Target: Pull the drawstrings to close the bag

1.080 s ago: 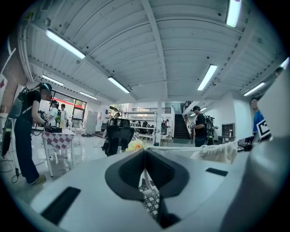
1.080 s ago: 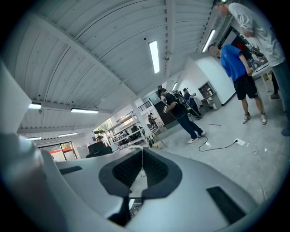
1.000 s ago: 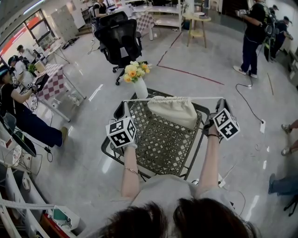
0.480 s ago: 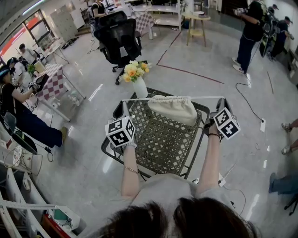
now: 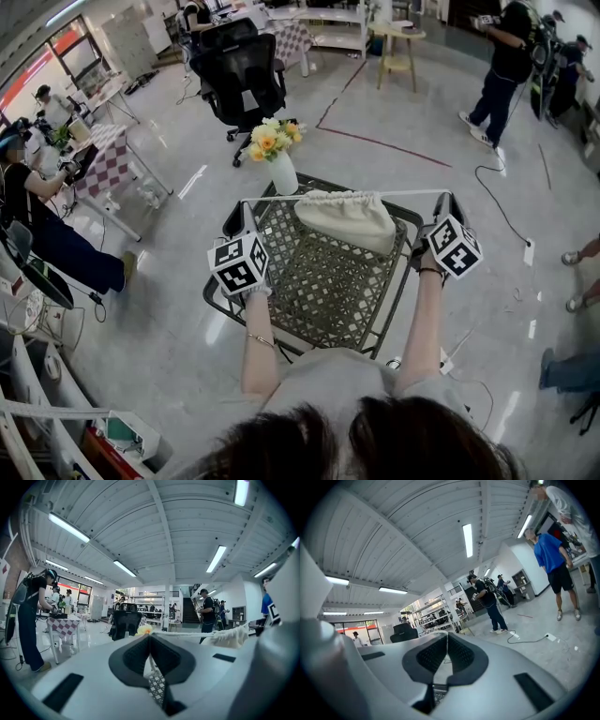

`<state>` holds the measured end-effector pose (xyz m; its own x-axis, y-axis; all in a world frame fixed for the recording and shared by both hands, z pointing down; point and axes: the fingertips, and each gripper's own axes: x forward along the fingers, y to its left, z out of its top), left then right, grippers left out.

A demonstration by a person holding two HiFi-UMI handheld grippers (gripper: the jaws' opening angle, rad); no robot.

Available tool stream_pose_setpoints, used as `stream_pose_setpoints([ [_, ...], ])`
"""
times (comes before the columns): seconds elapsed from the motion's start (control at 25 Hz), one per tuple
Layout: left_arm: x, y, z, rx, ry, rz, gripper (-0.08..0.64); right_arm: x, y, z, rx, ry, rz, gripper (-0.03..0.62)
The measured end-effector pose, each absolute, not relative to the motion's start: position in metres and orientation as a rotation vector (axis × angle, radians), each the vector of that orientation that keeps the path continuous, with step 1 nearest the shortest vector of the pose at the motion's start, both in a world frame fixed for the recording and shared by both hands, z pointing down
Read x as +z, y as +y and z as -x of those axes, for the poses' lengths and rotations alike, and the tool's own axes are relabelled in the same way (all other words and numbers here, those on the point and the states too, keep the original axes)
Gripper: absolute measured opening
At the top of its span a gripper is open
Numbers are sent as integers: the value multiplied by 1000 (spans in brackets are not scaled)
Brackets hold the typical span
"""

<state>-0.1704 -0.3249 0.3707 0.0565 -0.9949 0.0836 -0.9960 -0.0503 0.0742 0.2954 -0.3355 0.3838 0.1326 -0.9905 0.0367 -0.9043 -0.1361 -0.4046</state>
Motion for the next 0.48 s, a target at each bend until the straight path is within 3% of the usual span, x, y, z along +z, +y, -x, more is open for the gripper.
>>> stream_pose_setpoints([
  [0.48, 366, -319, 176, 39, -2128, -2236, 29, 371, -335, -281, -221, 2001, 2211, 25],
])
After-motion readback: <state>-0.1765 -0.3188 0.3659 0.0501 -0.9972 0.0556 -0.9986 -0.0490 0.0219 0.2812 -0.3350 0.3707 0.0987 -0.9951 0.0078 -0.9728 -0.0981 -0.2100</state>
